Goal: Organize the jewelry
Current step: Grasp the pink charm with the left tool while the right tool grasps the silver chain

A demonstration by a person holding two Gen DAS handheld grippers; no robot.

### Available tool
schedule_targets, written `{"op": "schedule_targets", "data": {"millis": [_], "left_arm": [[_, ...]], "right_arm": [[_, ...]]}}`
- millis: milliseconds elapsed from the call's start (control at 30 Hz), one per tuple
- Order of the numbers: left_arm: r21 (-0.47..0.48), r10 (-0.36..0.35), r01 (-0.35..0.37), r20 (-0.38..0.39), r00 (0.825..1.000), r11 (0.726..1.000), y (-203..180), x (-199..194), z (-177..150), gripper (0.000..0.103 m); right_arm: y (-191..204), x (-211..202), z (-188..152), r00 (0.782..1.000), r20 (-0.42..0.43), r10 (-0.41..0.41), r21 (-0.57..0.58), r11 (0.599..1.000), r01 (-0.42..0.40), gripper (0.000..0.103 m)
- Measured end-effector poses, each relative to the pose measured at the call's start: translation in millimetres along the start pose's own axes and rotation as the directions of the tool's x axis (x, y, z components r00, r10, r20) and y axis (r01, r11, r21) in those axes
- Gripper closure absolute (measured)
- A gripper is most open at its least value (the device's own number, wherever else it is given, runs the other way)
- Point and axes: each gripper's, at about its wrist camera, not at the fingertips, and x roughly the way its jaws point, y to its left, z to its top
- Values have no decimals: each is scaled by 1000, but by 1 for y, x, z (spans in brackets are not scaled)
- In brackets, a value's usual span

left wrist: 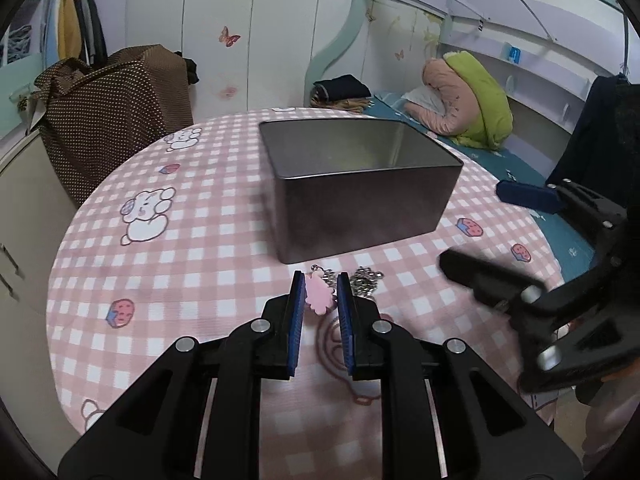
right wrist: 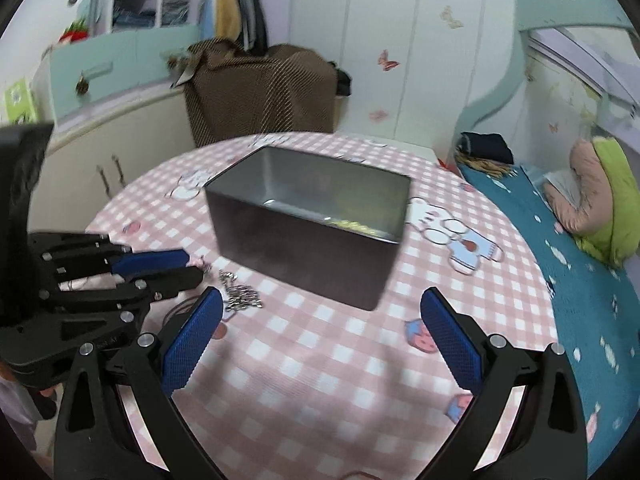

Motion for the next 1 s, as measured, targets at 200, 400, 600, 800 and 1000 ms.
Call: {"op": "schedule_targets", "data": {"millis": [200,400,600,800,1000], "left_arm": [[-40,20,-19,14,1000,999,17,-8,-4,86],[-76,16,-14,25,1000,997,30,-13,-7,86],[-99,27,-23,41,999,995,37,-19,-8,86],[-122,31,-25,51,998,992,41,-23,-7,86],[-117,29,-21,62,998,993,38,-29,-6,86]], "right_arm": [[22,19,3,999,-41,14,-83,996,-17,8],[39,37,6,994,-104,45,-155,986,-61,29],[44,48,4,979,-173,105,-174,975,-135,57],[42,50,5,969,-187,160,-155,969,-190,89],[44,44,-1,975,-171,140,-153,974,-167,89]]}}
